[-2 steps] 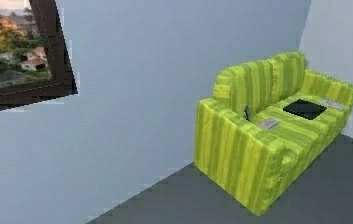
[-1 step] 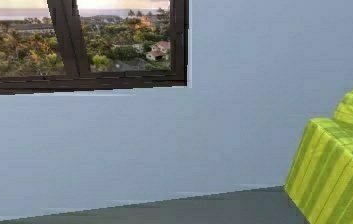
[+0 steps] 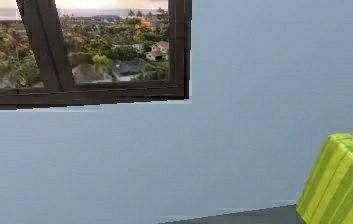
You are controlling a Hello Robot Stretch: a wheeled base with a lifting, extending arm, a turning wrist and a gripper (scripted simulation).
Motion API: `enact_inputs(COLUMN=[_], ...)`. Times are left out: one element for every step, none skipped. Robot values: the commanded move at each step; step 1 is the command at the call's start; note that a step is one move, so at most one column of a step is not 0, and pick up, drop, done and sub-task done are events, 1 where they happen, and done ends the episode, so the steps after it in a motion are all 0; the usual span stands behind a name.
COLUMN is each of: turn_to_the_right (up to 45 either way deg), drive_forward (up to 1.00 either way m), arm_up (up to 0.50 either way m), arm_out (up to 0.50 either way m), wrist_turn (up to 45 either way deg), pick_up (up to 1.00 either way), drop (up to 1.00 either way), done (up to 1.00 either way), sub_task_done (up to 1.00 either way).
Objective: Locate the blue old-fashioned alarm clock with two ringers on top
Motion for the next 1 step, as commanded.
enact_inputs(turn_to_the_right=[0.0], drive_forward=[0.30], arm_up=[0.00], arm_out=[0.00], wrist_turn=[0.0], pick_up=[0.00], drop=[0.00], done=[0.00], sub_task_done=[0.00])
